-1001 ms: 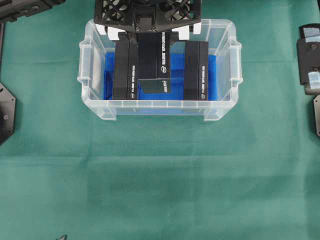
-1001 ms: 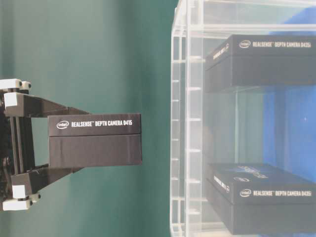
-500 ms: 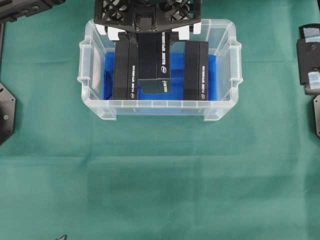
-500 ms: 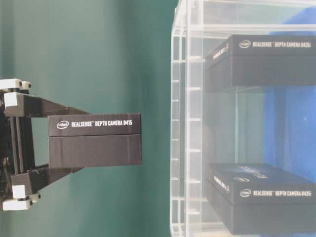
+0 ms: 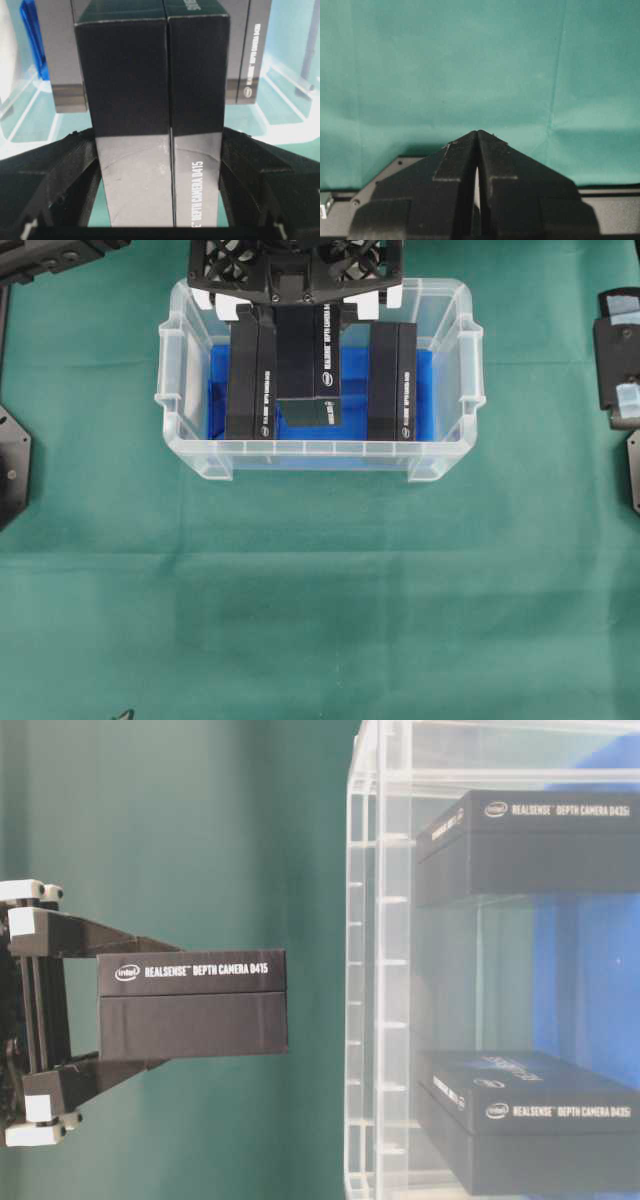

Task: Take the box out of the case with the left arm.
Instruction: 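Lift the middle black box straight up out of the case with the left gripper, then carry the box toward the front and lower it onto the table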

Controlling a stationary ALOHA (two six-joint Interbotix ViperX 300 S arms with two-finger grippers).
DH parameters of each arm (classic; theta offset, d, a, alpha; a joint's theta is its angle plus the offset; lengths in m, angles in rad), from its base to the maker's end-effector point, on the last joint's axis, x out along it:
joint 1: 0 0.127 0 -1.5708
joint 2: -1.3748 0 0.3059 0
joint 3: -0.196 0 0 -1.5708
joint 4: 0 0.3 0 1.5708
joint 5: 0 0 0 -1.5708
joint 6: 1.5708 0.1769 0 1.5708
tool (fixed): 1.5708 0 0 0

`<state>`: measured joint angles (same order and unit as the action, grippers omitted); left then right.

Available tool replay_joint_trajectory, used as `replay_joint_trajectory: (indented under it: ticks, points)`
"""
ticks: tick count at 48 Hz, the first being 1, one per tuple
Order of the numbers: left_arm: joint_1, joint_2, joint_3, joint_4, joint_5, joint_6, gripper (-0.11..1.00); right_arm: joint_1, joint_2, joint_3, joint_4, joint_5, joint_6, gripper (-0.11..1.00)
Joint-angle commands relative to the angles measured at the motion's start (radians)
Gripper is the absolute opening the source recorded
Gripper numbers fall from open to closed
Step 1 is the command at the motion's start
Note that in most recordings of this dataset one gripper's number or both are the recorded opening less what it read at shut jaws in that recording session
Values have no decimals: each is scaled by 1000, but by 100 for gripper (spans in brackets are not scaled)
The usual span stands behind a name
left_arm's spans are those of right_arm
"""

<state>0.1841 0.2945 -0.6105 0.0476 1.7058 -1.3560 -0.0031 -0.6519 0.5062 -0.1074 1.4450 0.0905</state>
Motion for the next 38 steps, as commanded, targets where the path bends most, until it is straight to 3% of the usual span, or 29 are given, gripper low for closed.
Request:
replay_joint_trajectory:
  ticks: [1,38]
  points:
    - [-2,-49,-21,5,-3,0,62,-2,0,-11,0,3,0,2]
    - [-15,-49,-21,6,-3,-6,62,-2,0,-11,0,15,2,2]
